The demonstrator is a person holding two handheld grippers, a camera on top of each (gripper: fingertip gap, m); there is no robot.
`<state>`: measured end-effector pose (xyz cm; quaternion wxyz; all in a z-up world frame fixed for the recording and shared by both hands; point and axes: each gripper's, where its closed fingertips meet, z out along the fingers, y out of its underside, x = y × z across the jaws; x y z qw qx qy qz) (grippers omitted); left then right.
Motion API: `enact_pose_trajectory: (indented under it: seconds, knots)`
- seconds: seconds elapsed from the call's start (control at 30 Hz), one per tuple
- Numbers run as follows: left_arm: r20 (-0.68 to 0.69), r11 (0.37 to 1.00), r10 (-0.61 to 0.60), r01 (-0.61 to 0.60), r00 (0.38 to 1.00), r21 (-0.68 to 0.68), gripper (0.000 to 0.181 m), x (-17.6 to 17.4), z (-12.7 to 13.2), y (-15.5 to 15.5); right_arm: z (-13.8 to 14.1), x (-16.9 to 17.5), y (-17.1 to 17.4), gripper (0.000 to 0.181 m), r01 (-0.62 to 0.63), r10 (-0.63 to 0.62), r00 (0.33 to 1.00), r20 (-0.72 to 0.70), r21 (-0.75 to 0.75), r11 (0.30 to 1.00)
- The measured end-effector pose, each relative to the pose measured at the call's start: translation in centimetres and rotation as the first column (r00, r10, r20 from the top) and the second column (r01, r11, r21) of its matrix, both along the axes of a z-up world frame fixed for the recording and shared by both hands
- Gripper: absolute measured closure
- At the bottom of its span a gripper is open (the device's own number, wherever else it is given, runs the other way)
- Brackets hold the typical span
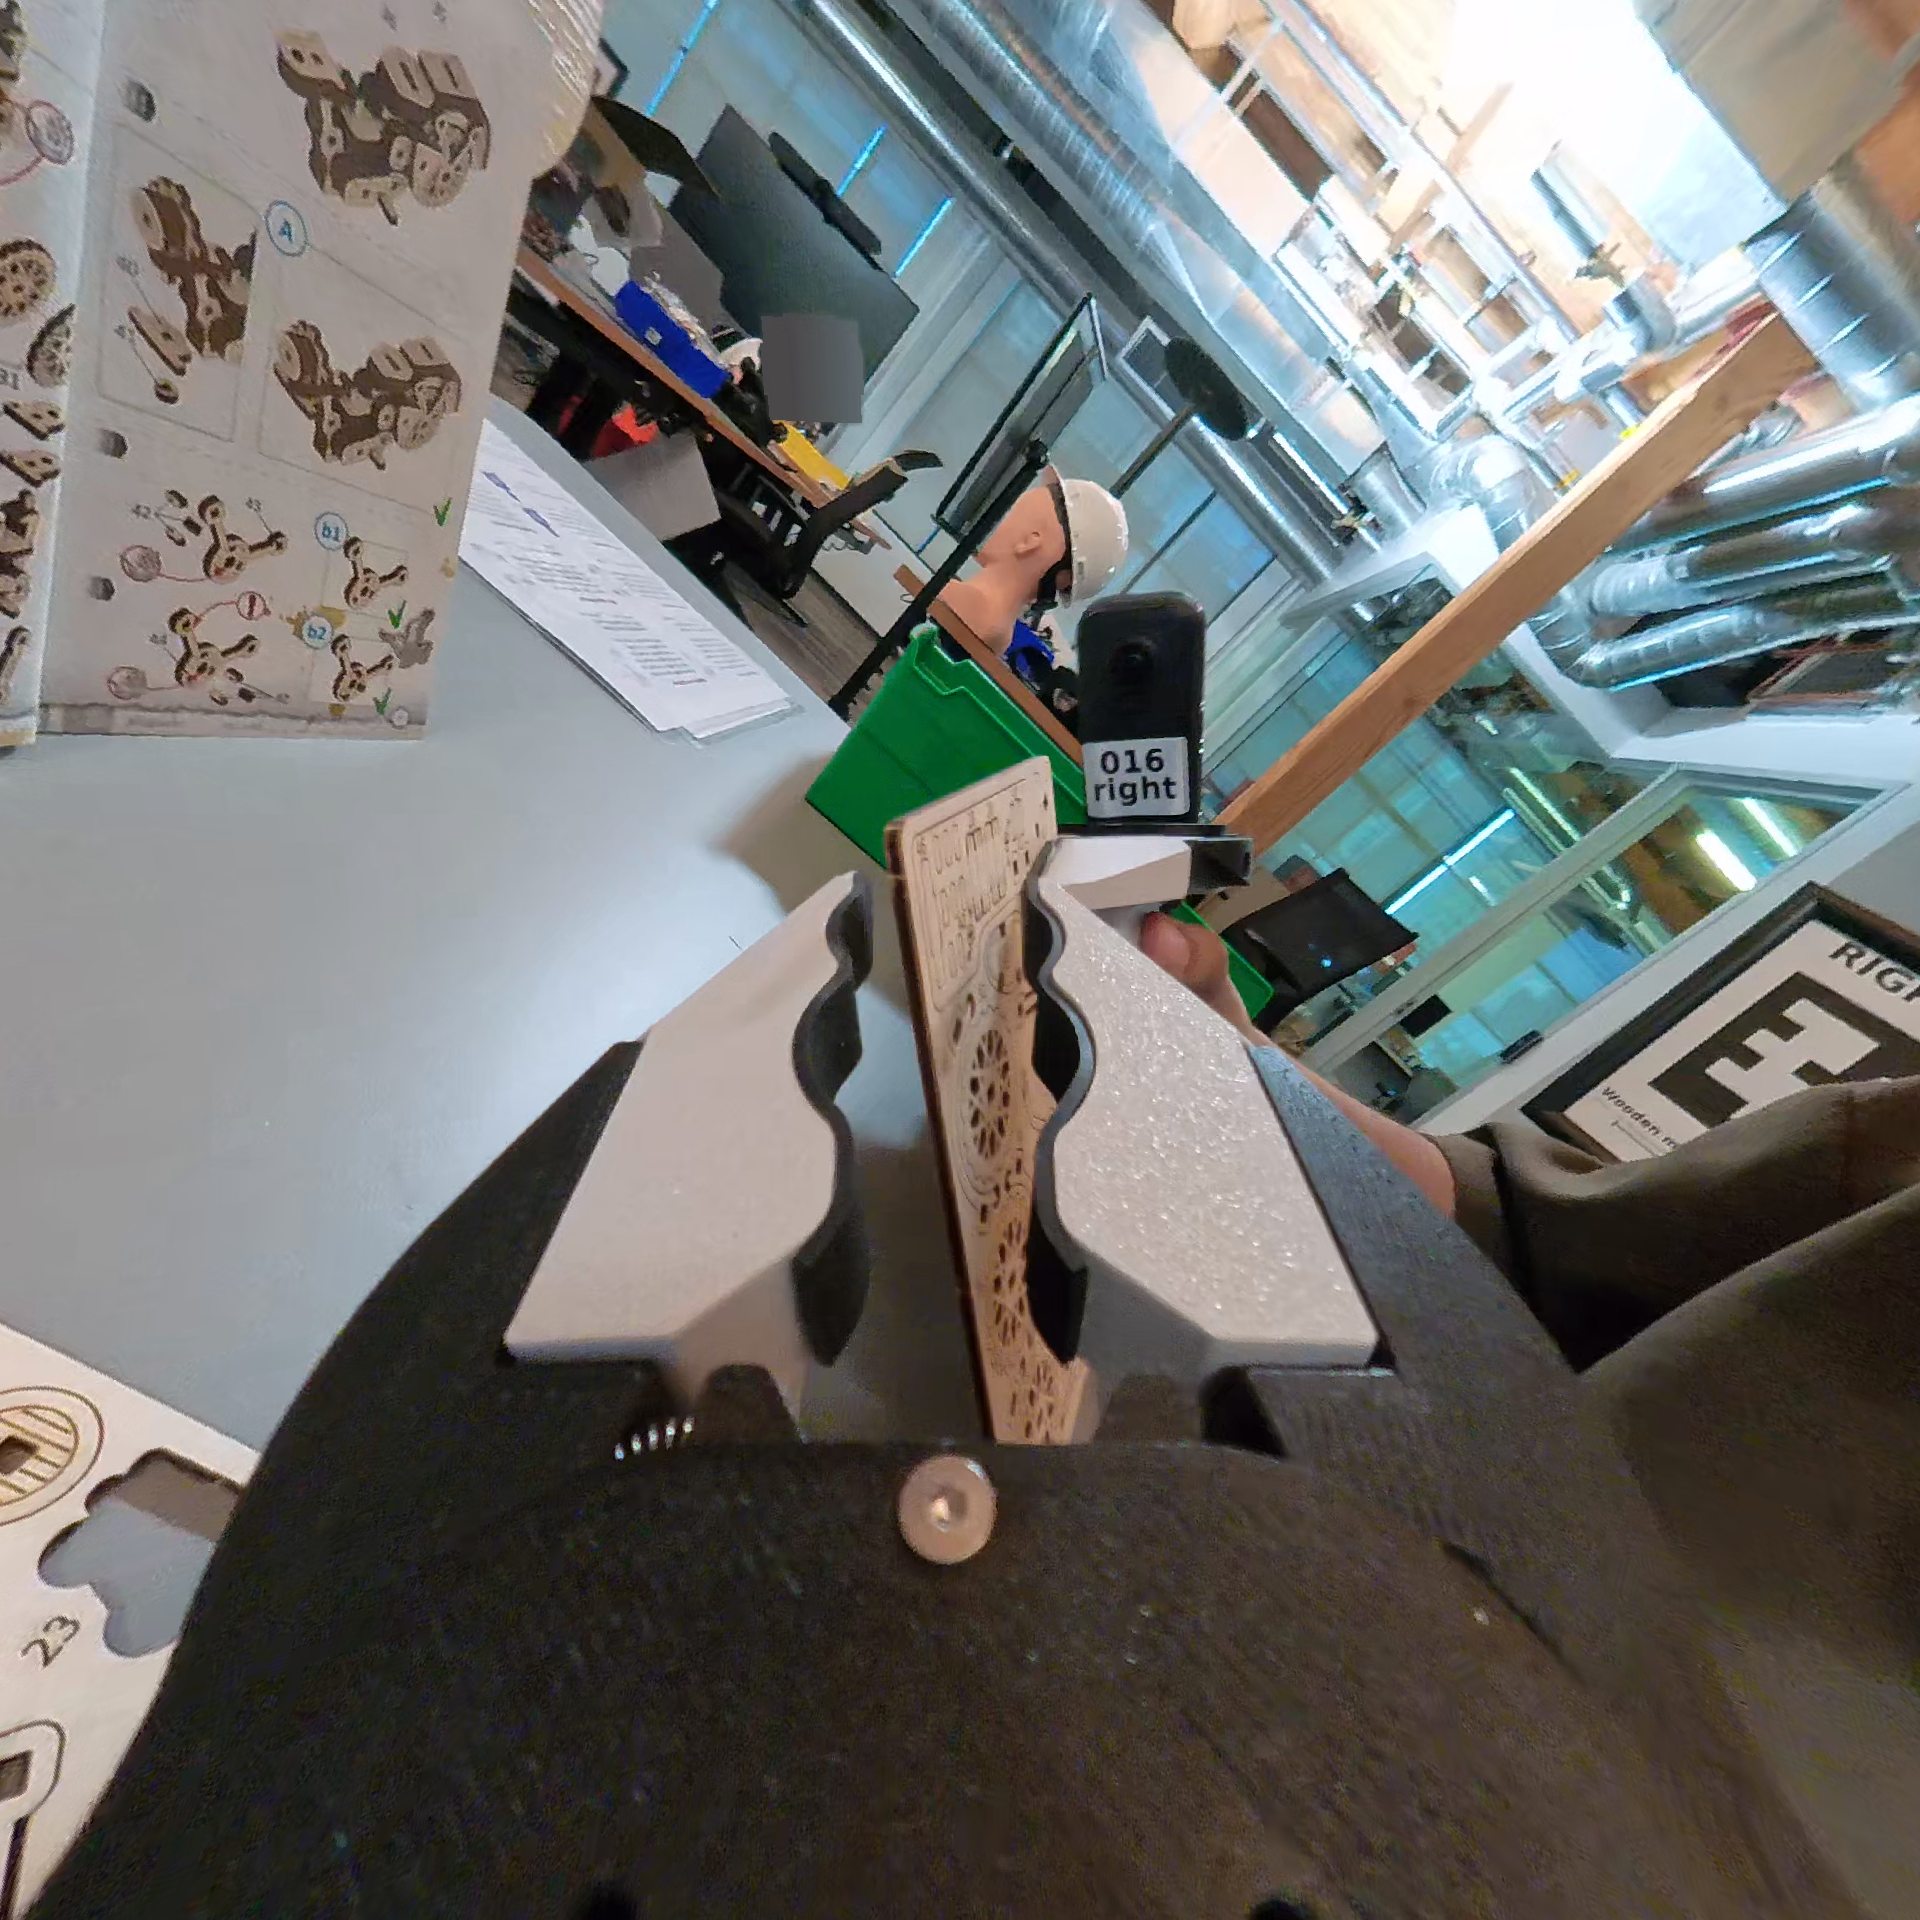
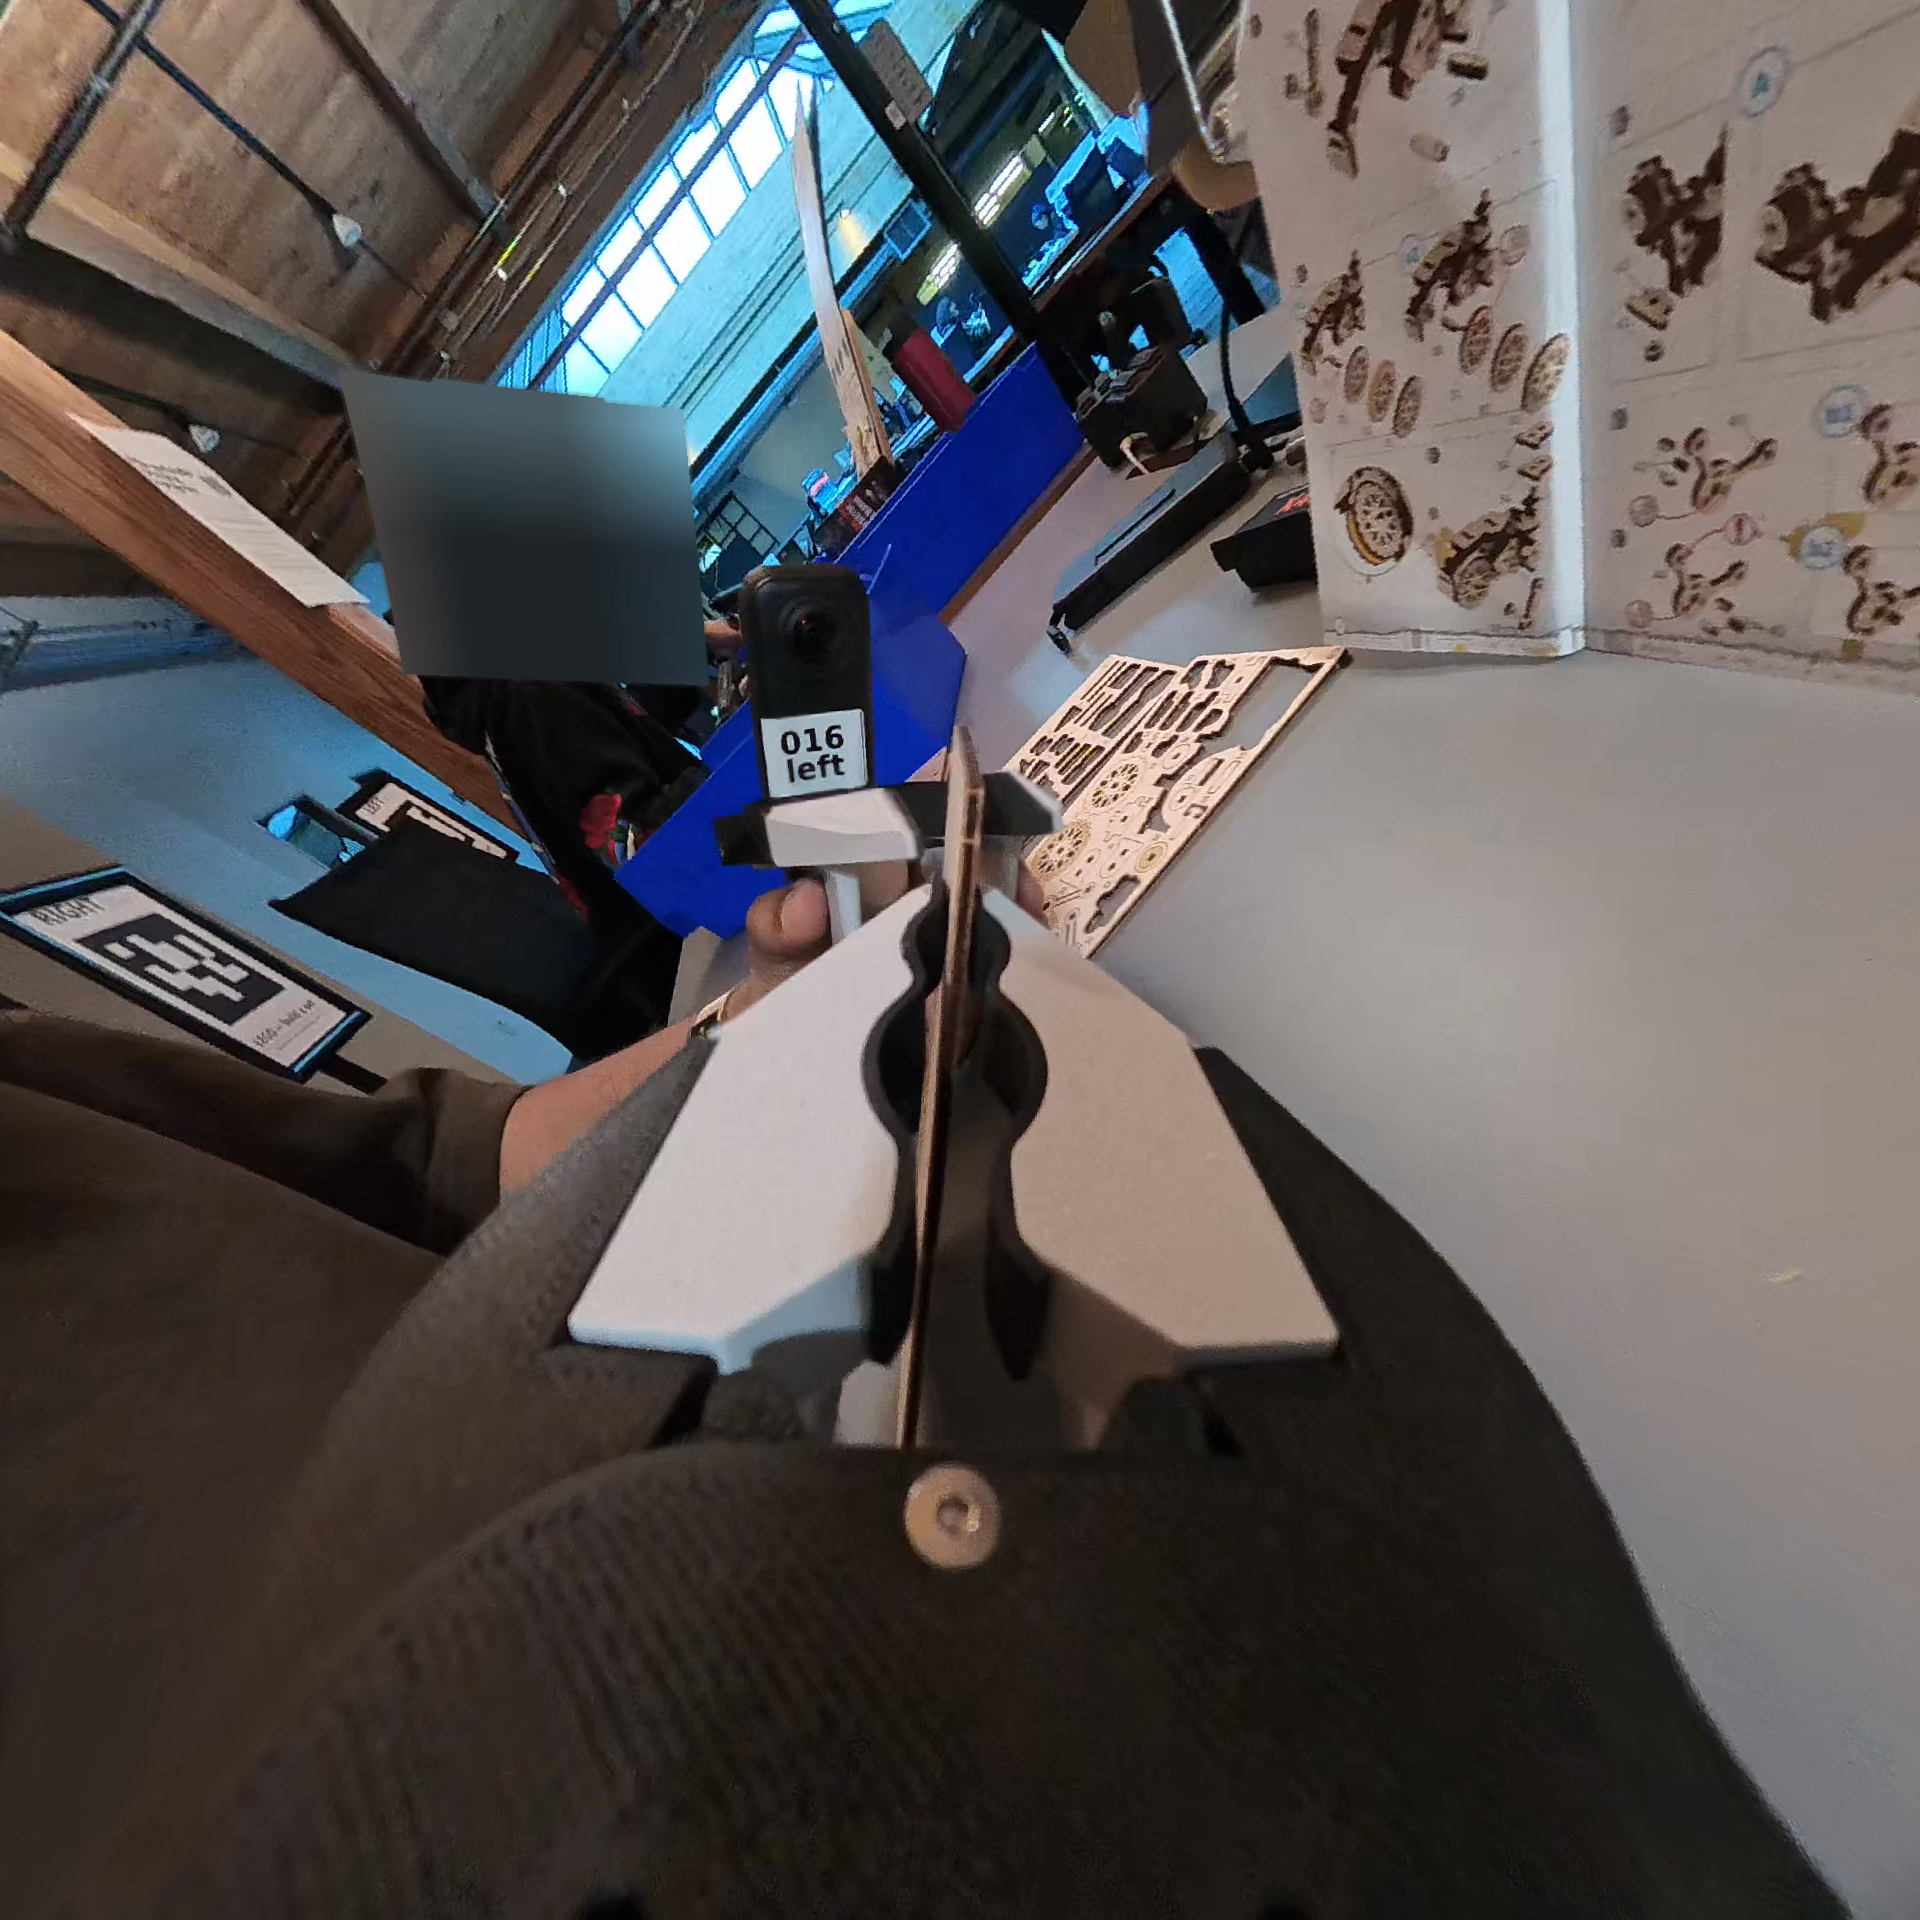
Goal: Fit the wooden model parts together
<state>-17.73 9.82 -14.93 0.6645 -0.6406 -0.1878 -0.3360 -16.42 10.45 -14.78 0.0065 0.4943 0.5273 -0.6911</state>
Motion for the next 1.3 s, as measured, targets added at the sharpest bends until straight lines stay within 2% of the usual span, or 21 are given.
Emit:
enact_pose_trajectory:
  seconds: [0.2,0.4,1.07,1.3]
  knots:
    - [-0.075,0.998,0.045,-0.047,0.996,-0.028,0.161,0.16,0.27,0.29,0.26,0.10,-0.42,0.180,0.015,-0.012,0.999,-0.033,0.087,0.996]
    - [-0.125,0.998,0.043,-0.049,0.991,-0.040,0.161,0.27,0.57,0.12,0.63,0.19,-0.57,0.180,0.014,-0.009,0.999,-0.047,0.089,0.996]
    - [-0.075,0.998,0.060,-0.061,0.995,-0.019,0.162,-0.13,0.84,0.05,0.69,0.20,-0.60,0.179,0.014,-0.009,0.999,-0.045,0.099,0.995]
    - [-0.114,0.995,0.084,-0.090,0.990,-0.047,0.162,-0.32,0.64,0.10,0.62,0.14,-0.54,0.180,0.021,-0.017,0.999,-0.041,0.106,0.994]
